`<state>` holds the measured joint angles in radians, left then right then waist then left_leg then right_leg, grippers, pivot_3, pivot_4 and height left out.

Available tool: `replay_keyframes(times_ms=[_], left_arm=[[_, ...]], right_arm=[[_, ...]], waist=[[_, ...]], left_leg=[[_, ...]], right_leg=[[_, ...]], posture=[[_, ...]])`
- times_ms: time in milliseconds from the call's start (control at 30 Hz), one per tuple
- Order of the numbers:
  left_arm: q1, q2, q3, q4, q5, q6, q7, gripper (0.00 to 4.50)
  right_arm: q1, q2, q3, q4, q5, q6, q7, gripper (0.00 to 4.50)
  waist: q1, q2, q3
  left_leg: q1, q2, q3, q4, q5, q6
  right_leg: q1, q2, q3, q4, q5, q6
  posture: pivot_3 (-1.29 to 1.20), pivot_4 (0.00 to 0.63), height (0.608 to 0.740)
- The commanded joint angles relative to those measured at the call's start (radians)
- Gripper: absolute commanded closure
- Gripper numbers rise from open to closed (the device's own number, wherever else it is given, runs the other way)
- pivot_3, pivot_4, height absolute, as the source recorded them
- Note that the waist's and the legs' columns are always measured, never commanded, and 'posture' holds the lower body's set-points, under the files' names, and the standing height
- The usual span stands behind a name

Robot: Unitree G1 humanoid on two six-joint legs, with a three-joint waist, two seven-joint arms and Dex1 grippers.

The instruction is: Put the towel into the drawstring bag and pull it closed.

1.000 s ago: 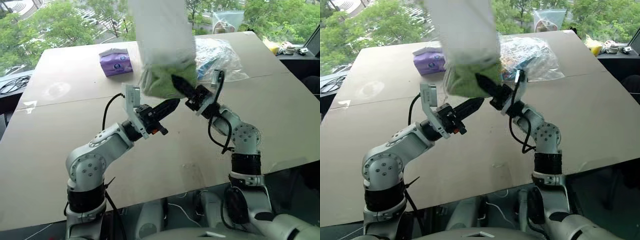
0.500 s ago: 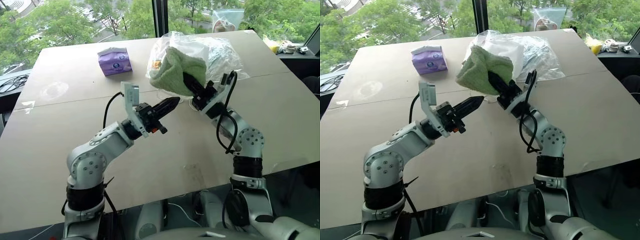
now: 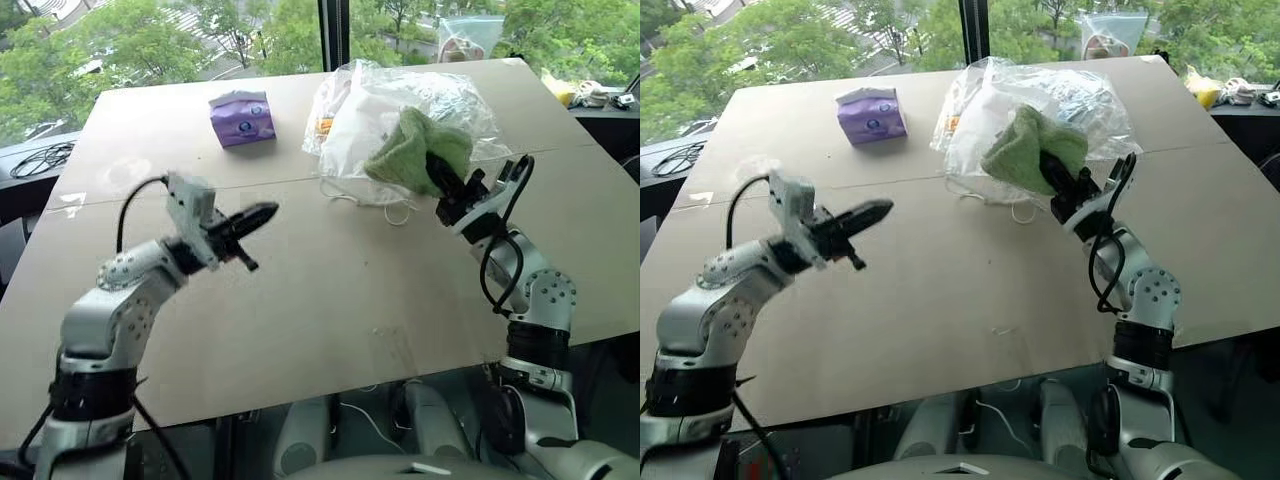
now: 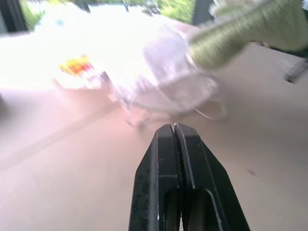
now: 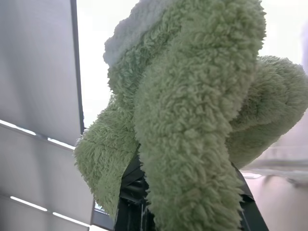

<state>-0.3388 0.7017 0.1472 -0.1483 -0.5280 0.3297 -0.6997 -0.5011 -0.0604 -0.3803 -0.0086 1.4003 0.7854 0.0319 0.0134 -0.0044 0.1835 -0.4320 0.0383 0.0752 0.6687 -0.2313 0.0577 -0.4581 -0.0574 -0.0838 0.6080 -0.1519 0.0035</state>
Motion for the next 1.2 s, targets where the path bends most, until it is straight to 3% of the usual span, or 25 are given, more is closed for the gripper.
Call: replay_keyframes(times_ms=[33,100,167,233,333,533,767,933,1133,1200], left_arm=[[-0.085,-0.032,-0.162,0.126,0.267,-0.283,-0.03,4.5],[-0.151,-0.063,-0.241,0.234,0.389,-0.429,-0.029,4.5],[-0.209,-0.1,-0.28,0.354,0.463,-0.559,-0.018,3.95],[-0.27,-0.125,-0.321,0.504,0.547,-0.696,0.008,3.27],[-0.38,-0.147,-0.39,0.722,0.718,-0.887,0.123,1.82],[-0.529,-0.207,-0.496,1.014,0.955,-1.074,0.348,1.82],[-0.642,-0.267,-0.588,1.183,1.177,-1.077,0.724,1.82],[-0.703,-0.311,-0.606,1.245,1.24,-1.039,0.922,1.82],[-0.742,-0.355,-0.62,1.32,1.255,-0.959,0.998,1.82],[-0.755,-0.363,-0.612,1.332,1.242,-0.957,1.006,2.36]], right_arm=[[0.005,-0.02,-0.013,-0.029,0.016,-0.008,0.015,4.49],[0.012,-0.019,-0.007,-0.031,0.01,-0.012,0.02,4.49],[0.018,-0.014,-0.002,-0.037,0.004,-0.018,0.021,4.5],[0.024,-0.008,-0.001,-0.046,0.001,-0.025,0.019,4.5],[0.042,-0.005,-0.004,-0.068,0.001,-0.034,0.014,4.5],[0.066,-0.01,-0.015,-0.105,0.019,-0.053,-0.004,4.5],[0.084,-0.024,-0.017,-0.162,0.077,-0.046,0.01,4.5],[0.104,-0.048,-0.013,-0.184,0.118,-0.039,0.014,4.5],[0.101,-0.077,-0.022,-0.172,0.138,-0.056,0.01,4.5],[0.105,-0.081,-0.02,-0.177,0.14,-0.059,0.008,4.5]], waist=[[-0.003,0.0,0.0],[-0.003,0.0,0.0],[-0.005,0.0,0.0],[-0.005,0.0,0.0],[-0.003,0.0,0.0],[-0.002,-0.001,0.0],[-0.002,-0.002,0.0],[-0.001,-0.002,0.0],[-0.003,-0.002,0.0],[-0.005,-0.002,0.0]], left_leg=[[0.0,0.0,0.002,-0.001,0.0,0.001],[0.0,0.0,0.005,-0.002,0.0,0.001],[0.0,0.0,0.006,-0.002,0.0,0.001],[-0.001,0.001,0.008,-0.002,0.0,0.001],[-0.002,0.001,0.011,-0.002,0.0,0.001],[-0.001,0.002,0.011,-0.001,0.0,0.002],[-0.002,0.002,0.012,-0.001,0.0,0.002],[-0.002,0.002,0.012,0.0,0.0,0.002],[-0.001,0.002,0.013,0.0,0.0,0.002],[-0.001,0.002,0.013,0.0,0.0,0.002]], right_leg=[[0.0,0.0,0.001,-0.001,0.0,0.0],[-0.001,-0.001,0.004,-0.001,0.002,0.004],[-0.001,0.0,0.004,-0.001,0.003,0.003],[-0.002,0.001,0.004,-0.001,0.003,0.004],[-0.005,0.002,0.004,0.002,0.002,0.005],[-0.005,0.002,0.006,0.003,0.003,0.006],[-0.006,0.002,0.01,0.002,0.005,0.01],[-0.006,0.001,0.01,0.002,0.006,0.01],[-0.006,0.002,0.01,0.003,0.006,0.01],[-0.006,0.002,0.01,0.003,0.006,0.01]], posture=[[0.0,0.15,0.74],[0.0,0.15,0.74],[0.0,0.15,0.74],[0.0,0.15,0.74],[0.0,0.15,0.74],[0.0,0.15,0.74],[0.0,0.15,0.74],[0.0,0.15,0.74],[0.0,0.15,0.74],[0.0,0.15,0.74]])
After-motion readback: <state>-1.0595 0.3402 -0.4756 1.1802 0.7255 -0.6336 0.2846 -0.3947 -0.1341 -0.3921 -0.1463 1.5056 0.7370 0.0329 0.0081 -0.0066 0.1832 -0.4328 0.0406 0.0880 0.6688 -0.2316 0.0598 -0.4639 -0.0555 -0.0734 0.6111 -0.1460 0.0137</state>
